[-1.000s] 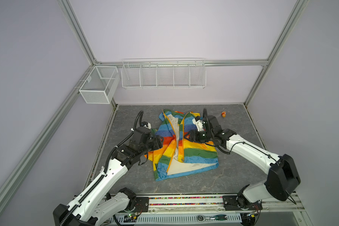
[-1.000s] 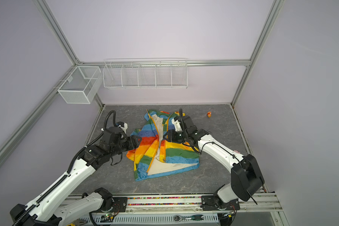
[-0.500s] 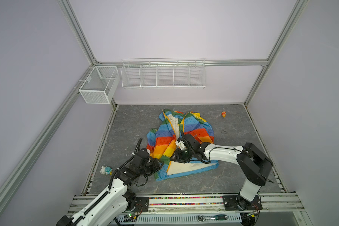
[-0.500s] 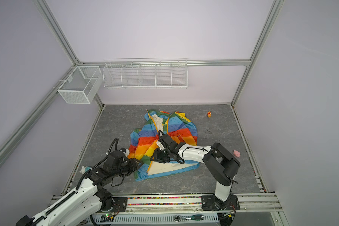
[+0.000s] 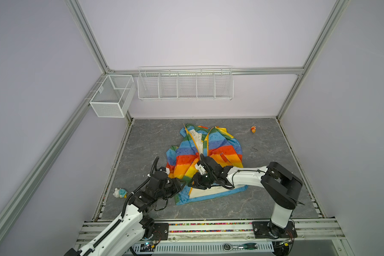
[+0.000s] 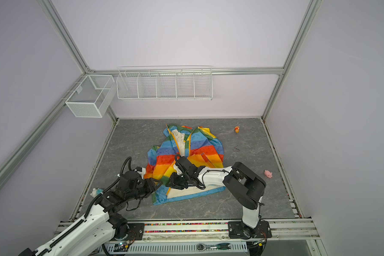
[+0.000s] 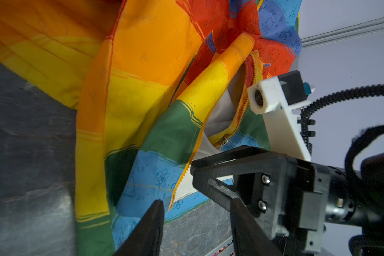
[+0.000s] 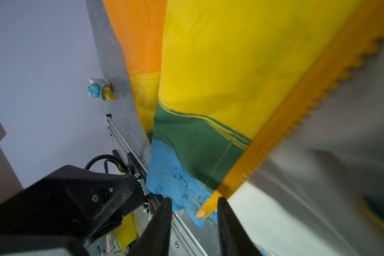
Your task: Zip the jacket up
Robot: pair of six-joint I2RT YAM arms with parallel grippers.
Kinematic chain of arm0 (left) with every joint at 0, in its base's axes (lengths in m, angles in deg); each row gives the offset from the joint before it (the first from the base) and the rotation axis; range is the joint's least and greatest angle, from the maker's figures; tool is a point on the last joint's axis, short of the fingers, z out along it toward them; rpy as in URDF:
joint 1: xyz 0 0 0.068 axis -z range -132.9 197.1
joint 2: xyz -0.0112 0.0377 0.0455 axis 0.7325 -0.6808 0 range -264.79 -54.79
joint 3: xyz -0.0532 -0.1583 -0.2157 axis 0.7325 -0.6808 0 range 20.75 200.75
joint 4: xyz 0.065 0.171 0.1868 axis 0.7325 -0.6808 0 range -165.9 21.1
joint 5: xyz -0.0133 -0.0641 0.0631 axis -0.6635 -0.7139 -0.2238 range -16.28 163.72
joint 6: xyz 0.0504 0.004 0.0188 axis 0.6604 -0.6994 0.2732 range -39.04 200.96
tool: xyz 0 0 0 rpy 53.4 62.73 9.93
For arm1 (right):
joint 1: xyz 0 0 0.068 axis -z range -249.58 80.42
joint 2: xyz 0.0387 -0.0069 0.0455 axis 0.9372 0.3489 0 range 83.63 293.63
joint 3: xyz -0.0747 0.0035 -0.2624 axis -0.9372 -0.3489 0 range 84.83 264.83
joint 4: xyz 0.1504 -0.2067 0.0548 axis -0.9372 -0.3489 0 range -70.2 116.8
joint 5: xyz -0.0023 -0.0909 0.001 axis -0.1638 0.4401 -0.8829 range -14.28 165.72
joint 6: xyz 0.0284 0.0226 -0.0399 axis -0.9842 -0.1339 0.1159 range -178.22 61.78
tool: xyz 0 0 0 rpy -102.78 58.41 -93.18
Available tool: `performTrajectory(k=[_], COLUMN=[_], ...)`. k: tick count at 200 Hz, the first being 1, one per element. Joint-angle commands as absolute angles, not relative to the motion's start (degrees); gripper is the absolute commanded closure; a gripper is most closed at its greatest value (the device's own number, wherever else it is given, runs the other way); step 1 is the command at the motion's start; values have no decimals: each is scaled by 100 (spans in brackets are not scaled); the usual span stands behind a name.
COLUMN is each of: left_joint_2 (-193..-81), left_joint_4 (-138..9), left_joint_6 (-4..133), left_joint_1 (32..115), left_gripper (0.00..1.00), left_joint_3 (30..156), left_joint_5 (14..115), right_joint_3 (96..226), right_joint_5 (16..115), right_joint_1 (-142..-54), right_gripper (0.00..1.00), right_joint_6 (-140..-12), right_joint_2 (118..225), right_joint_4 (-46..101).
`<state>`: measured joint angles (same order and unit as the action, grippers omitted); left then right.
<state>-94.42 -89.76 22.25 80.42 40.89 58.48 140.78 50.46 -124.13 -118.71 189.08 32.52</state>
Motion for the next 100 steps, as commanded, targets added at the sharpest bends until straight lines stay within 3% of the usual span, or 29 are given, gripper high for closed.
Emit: performTrajectory(k=[1, 55, 100], left_joint_2=[-9329, -9138, -9104], left_joint_4=[-8971, -9128, -9153], left_joint_6=[2190, 2216, 2199], left_joint_1=[8027, 8023, 8023], left_gripper=[50, 50, 50], left_joint_3=[4138, 4149, 4133], left_joint_5=[5890, 5913, 5907], right_joint_3=[13901, 13809, 13934], right_joint_5=[5128, 5207, 5173], right_joint_1=[-12453, -12480, -12483], right_gripper=[60, 56, 63], right_joint_6=[-12114, -12150, -12159], right_joint_2=[19024, 19006, 19102], right_joint_4=[3460, 3493, 3638])
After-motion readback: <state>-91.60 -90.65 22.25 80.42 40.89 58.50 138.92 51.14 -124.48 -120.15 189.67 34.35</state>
